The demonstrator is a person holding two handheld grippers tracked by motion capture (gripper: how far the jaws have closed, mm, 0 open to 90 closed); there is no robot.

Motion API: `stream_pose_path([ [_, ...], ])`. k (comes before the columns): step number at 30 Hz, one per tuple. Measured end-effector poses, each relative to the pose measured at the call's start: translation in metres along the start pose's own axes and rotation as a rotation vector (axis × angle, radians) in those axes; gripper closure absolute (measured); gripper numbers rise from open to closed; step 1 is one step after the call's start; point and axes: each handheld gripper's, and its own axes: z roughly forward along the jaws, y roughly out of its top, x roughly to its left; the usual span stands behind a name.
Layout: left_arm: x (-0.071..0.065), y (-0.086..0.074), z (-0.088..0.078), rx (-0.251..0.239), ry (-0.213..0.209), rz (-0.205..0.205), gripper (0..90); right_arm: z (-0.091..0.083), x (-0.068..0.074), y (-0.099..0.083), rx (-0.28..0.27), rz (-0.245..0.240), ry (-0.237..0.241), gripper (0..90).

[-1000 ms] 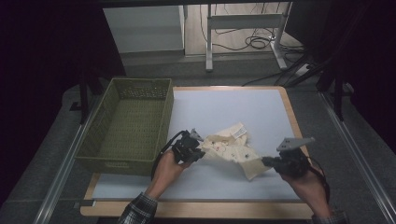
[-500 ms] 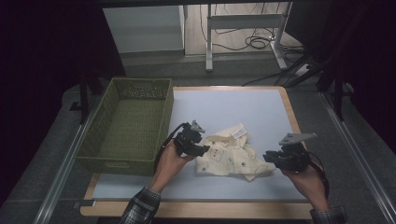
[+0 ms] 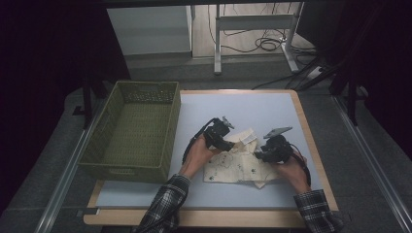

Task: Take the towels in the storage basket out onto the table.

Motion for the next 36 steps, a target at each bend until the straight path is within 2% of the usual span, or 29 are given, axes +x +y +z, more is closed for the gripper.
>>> stream_pose_path([
  [1,0.001,-0.001,0.004,0.007,0.01,-0.001,51.0,0.003,0.003,-0.001,0.005,-0.016,-0.012,65.8],
  [2,0.003,-0.002,0.007,0.015,0.014,-0.003,58.2,0.002,0.006,-0.002,-0.01,-0.017,0.005,76.7],
  [3,0.005,-0.003,0.01,0.007,0.012,-0.016,66.3,0.002,0.007,-0.003,-0.013,-0.018,0.014,81.8],
  [4,0.007,-0.005,0.01,-0.007,0.012,-0.029,76.3,0.001,0.01,-0.003,-0.004,-0.025,0.009,84.2],
  [5,0.01,-0.006,0.009,-0.03,0.015,-0.056,82.2,0.0,0.01,-0.003,0.002,-0.036,-0.003,84.9],
  [6,0.014,-0.008,0.007,-0.044,0.02,-0.075,86.2,-0.002,0.011,-0.002,0.013,-0.048,-0.027,85.2],
  [8,0.022,-0.011,-0.003,-0.08,0.042,-0.109,86.9,-0.011,0.009,-0.001,0.002,-0.063,-0.069,85.2],
  [12,0.035,-0.015,-0.023,-0.095,0.092,-0.144,86.5,-0.041,-0.009,0.001,-0.073,-0.018,-0.136,85.2],
  [15,0.043,-0.02,-0.03,-0.079,0.119,-0.182,83.1,-0.059,-0.024,0.001,-0.121,0.013,-0.182,84.4],
  [17,0.048,-0.025,-0.028,-0.05,0.136,-0.211,76.5,-0.062,-0.033,-0.001,-0.118,0.035,-0.193,81.7],
  [19,0.051,-0.029,-0.025,-0.034,0.15,-0.211,65.2,-0.058,-0.039,-0.005,-0.085,0.064,-0.184,72.7],
  [20,0.052,-0.031,-0.025,-0.029,0.151,-0.212,60.7,-0.056,-0.041,-0.006,-0.073,0.062,-0.199,69.7],
  [22,0.054,-0.032,-0.025,-0.038,0.152,-0.211,55.0,-0.056,-0.045,-0.009,-0.08,0.071,-0.206,67.1],
  [24,0.055,-0.03,-0.025,-0.046,0.139,-0.207,52.9,-0.058,-0.048,-0.009,-0.092,0.099,-0.194,66.2],
  [27,0.053,-0.024,-0.025,-0.075,0.11,-0.179,50.8,-0.055,-0.05,-0.007,-0.079,0.106,-0.195,65.8],
  [28,0.051,-0.022,-0.023,-0.072,0.109,-0.169,50.2,-0.053,-0.051,-0.007,-0.078,0.108,-0.196,65.7],
  [31,0.045,-0.015,-0.016,-0.083,0.088,-0.127,49.6,-0.043,-0.055,-0.008,-0.061,0.13,-0.193,64.8],
  [36,0.038,-0.004,0.0,-0.075,0.067,-0.082,46.6,-0.023,-0.063,-0.016,-0.039,0.18,-0.183,60.3],
])
